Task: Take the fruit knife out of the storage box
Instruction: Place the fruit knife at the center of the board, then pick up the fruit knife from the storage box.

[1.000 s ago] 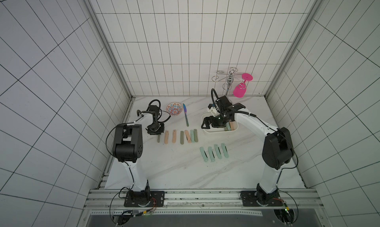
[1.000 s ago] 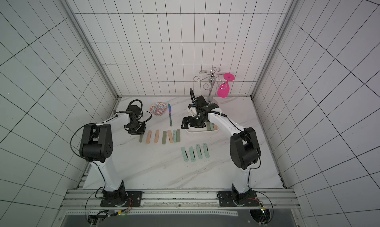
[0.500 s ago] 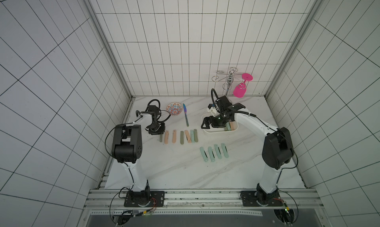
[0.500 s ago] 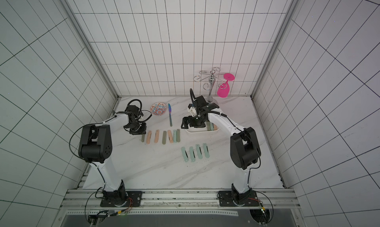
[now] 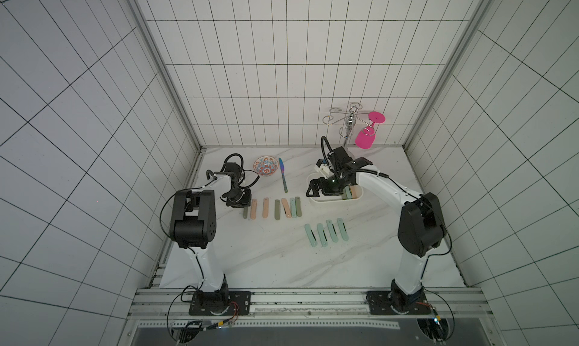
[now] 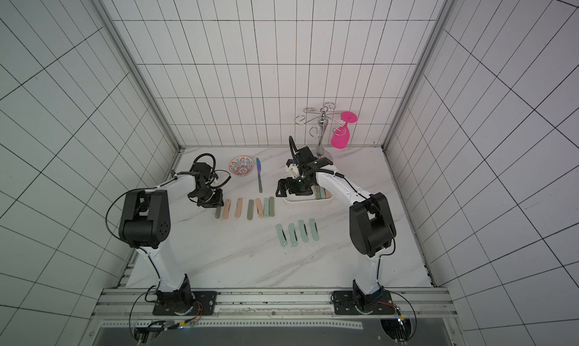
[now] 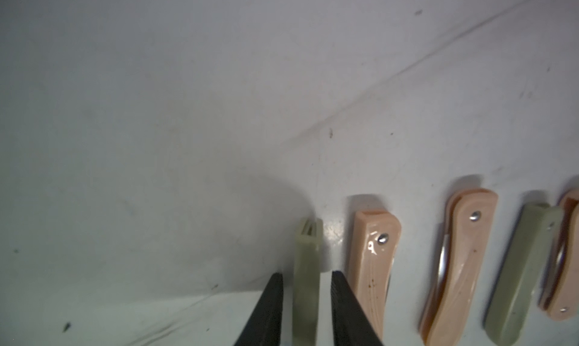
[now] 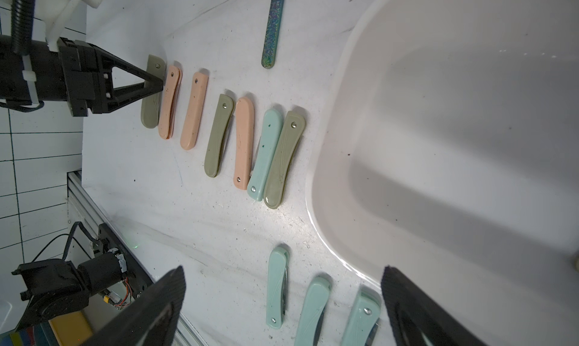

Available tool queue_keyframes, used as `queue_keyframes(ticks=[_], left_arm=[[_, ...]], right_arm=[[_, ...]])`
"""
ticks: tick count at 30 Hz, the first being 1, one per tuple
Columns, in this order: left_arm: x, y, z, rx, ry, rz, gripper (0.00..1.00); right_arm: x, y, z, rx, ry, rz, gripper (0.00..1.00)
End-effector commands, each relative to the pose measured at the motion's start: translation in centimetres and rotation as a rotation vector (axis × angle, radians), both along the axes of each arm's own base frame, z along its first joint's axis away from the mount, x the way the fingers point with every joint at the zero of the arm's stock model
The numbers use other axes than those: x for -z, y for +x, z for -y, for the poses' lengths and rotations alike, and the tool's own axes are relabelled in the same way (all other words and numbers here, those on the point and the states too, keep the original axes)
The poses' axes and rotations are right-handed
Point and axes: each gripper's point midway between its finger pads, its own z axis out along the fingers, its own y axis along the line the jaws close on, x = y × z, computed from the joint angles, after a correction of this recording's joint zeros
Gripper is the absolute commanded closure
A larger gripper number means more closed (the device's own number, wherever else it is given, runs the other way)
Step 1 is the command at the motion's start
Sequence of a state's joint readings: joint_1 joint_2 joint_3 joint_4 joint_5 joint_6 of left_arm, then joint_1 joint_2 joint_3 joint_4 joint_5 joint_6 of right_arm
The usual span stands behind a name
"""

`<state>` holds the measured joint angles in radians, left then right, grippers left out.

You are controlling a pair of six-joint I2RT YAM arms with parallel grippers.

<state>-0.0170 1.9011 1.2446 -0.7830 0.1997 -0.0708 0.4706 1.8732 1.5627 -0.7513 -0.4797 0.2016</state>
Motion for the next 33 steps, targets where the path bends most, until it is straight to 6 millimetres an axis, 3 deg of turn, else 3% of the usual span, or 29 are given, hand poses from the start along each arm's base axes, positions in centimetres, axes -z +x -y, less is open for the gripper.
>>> queue_keyframes(ticks=[1,10,18,26,33], left_arm=[[0.1,0.3,-0.7,0.002,0.039,0.010,0.64],[-0.7,0.4,-1.9,-0.013,0.118,0.032,0.59],[-3.7,1.5,-0.8,-0.004,0.118,0.136,0.57],[-8.6,2.9,1.2,0.002,0.031,0.288,0.54],[-10.4,2.5,2.4,-0.021,-0.056,0.343,0.54]], right_arm=[[0.5,0.2,0.1,-0.003,0.003,-0.023,0.01],[0.5,0.3,-0.1,-0.007,0.010,-0.027,0.01],[0.4,0.7,0.3,0.012,-0.017,-0.003,0.01],[0.6,2.6,2.5,0.076,-0.129,0.053,0.02],[2.3,5.1,6.1,0.190,-0.253,0.071,0.00]])
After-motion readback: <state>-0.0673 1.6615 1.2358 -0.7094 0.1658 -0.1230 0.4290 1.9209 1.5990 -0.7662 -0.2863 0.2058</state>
